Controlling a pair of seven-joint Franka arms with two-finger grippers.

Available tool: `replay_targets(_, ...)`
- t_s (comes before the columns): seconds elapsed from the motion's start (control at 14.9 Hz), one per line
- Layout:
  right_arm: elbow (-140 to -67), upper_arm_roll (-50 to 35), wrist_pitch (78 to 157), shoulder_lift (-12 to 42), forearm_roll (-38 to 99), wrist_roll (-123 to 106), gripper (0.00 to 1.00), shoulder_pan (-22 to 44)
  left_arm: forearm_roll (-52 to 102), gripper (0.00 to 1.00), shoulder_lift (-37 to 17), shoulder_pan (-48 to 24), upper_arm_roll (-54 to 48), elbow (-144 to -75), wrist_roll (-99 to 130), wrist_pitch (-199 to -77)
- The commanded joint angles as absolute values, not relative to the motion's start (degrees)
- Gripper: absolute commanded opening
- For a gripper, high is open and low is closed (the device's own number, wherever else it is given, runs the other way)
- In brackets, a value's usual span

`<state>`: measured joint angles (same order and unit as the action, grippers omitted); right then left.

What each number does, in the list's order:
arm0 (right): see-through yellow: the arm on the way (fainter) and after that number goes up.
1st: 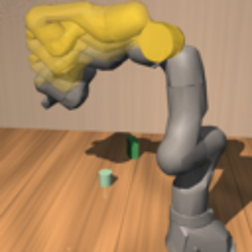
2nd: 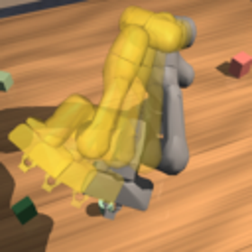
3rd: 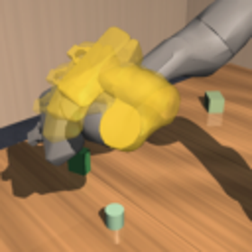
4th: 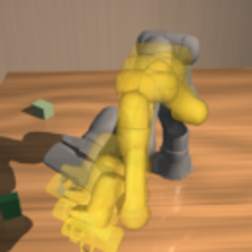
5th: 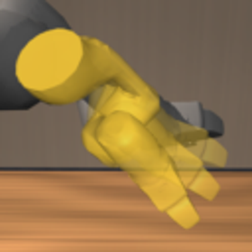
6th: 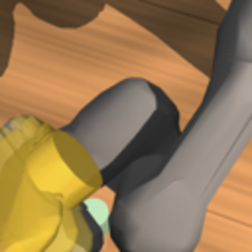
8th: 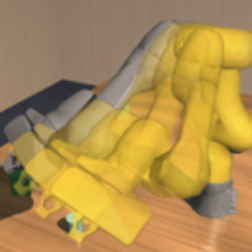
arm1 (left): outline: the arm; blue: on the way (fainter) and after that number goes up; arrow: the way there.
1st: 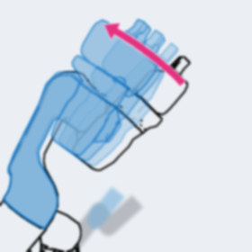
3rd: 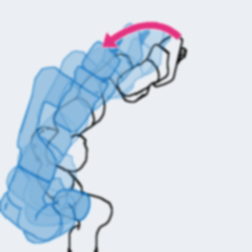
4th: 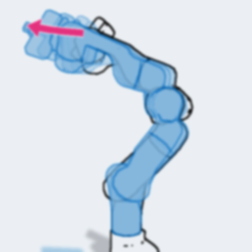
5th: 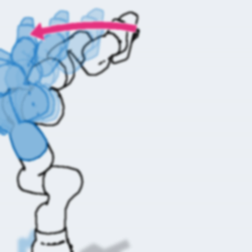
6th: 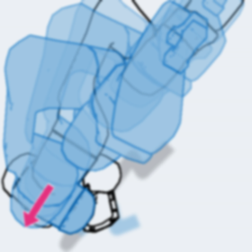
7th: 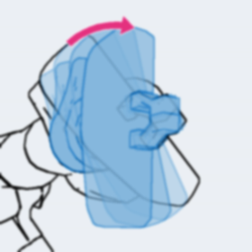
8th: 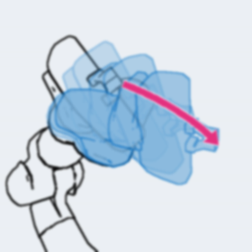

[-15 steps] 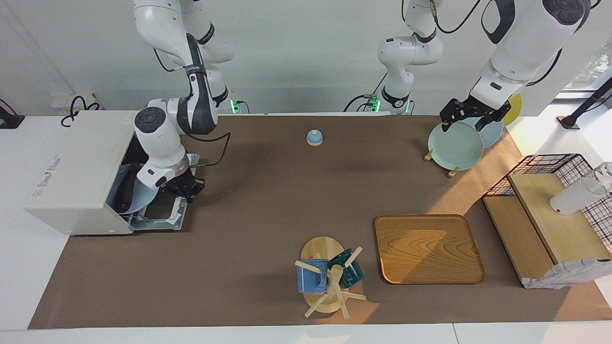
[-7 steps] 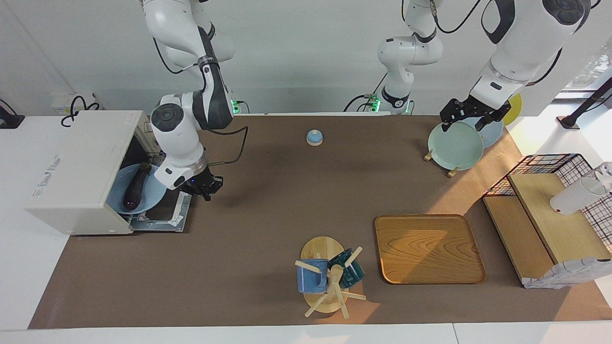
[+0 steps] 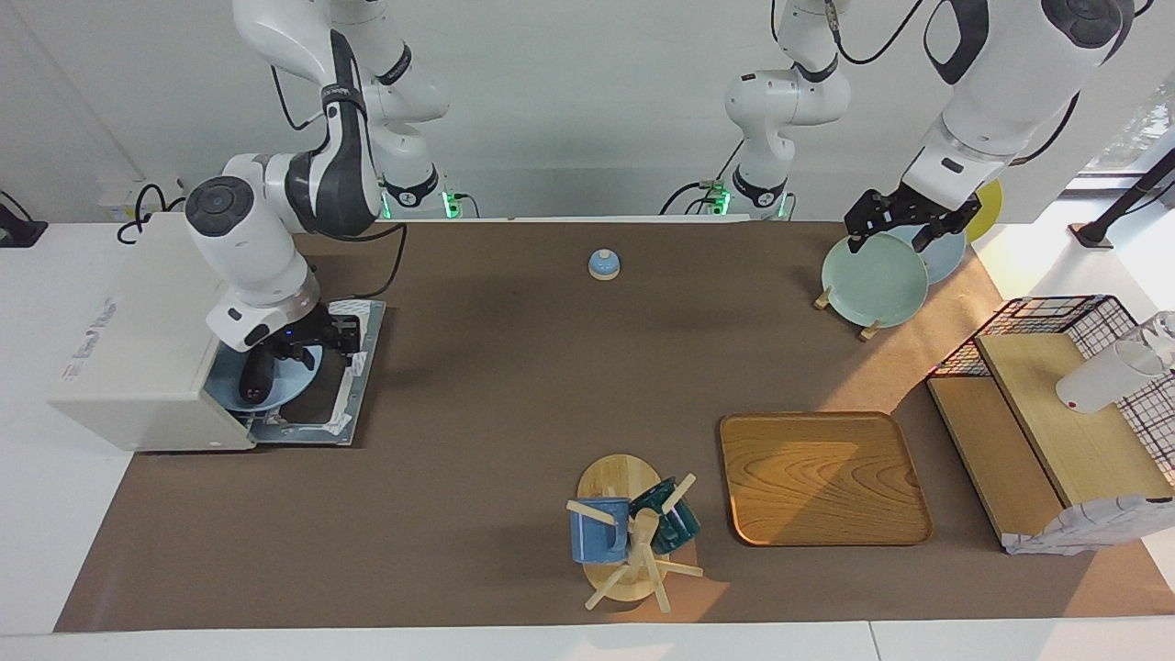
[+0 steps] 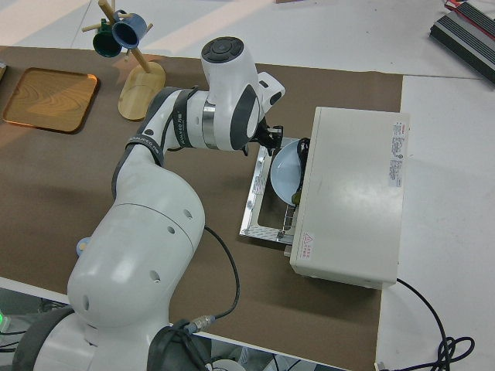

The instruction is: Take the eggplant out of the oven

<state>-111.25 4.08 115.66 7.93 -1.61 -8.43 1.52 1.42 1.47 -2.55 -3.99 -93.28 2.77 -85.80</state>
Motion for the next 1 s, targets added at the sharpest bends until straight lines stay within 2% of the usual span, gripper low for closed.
replay_targets(0.0,-116.26,3.60,118.72,5.81,-2.64,-11.16,0.75,0.97,0.18,1.00,2.02,-1.93,-4.48,-93.25,2.73,-86.22)
replay_targets(0.07,-118.45,3.60,121.18,5.10,-2.64,-11.51,0.73,0.88,0.18,1.00,2.02,-1.93,-4.48,-93.25,2.72,-86.31)
replay_targets(0.13,-120.74,3.60,123.72,4.49,-2.64,-12.21,0.67,0.53,0.18,1.00,2.02,-1.93,-4.48,-93.25,2.64,-86.40)
replay_targets(0.33,-123.84,3.69,126.74,3.52,-2.72,-14.15,0.29,0.26,0.09,1.00,2.02,-1.93,-4.40,-93.34,2.81,-86.57)
replay_targets(0.4,-123.84,3.78,126.56,3.43,-2.99,-14.32,0.10,0.26,0.09,1.00,2.02,-1.85,-4.39,-93.34,2.81,-86.49)
replay_targets(0.47,-123.84,3.78,126.56,3.43,-3.60,-14.59,0.00,0.35,0.09,1.00,2.02,-1.76,-4.31,-93.34,2.73,-86.48)
replay_targets(0.74,-120.52,2.82,123.33,4.13,-7.12,-14.15,0.00,2.45,0.09,1.00,2.02,-1.58,-4.31,-93.25,2.90,-86.31)
replay_targets(0.94,-112.62,2.73,117.88,6.41,-7.12,-6.37,0.00,12.27,0.09,1.00,2.02,-1.58,-4.31,-93.25,2.90,-86.48)
